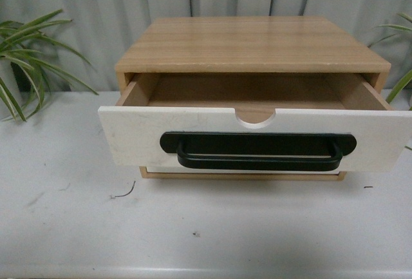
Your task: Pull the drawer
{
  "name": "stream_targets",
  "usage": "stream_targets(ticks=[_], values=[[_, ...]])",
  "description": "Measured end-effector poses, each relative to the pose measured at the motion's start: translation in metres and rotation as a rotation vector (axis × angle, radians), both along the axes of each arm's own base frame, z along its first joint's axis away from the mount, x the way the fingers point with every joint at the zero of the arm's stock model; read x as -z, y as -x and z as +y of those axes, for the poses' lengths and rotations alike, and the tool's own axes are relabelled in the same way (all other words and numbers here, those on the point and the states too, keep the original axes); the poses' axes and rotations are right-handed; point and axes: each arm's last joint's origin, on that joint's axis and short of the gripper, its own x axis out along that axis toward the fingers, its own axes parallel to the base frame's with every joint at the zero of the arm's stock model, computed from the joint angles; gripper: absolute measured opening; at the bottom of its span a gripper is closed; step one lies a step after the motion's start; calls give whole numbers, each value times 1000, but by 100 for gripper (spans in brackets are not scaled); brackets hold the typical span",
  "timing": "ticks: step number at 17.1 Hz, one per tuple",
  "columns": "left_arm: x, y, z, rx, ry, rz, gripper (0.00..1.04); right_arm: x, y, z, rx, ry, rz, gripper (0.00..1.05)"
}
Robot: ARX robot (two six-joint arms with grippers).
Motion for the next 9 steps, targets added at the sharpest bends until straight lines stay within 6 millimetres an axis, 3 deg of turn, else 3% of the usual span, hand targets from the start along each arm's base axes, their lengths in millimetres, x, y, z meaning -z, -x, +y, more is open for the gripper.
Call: stream_targets(ticks=[9], values=[[0, 0, 0, 0, 0, 0, 98, 0, 0, 0, 0, 0, 0, 98]])
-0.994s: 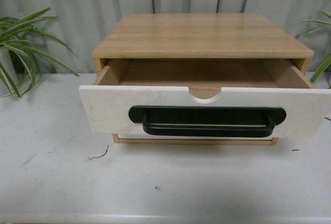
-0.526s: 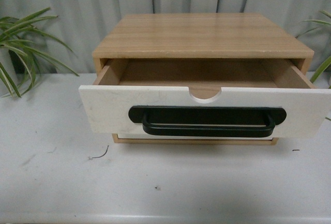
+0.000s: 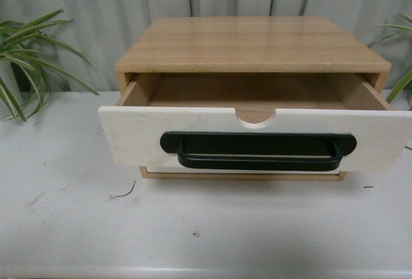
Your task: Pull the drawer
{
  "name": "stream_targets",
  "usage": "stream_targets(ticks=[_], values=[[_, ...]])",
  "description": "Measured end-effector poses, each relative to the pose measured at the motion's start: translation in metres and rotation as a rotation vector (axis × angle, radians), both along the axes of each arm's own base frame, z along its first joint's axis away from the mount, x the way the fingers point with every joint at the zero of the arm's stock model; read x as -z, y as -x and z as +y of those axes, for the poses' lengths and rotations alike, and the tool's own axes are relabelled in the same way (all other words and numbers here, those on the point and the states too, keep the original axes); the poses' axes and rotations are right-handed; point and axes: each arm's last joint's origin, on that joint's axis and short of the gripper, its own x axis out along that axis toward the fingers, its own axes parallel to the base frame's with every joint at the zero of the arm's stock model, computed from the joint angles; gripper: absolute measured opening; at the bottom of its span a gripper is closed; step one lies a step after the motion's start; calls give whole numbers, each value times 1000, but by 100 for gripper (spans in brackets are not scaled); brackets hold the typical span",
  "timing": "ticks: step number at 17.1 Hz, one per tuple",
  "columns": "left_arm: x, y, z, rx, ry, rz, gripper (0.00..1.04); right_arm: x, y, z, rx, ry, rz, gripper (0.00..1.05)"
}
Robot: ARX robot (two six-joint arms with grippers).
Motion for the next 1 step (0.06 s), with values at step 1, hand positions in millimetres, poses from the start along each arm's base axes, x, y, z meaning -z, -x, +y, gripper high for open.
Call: stream_targets(ticks=[1], values=[[0, 0, 0, 0, 0, 0, 98, 0, 0, 0, 0, 0, 0, 98]])
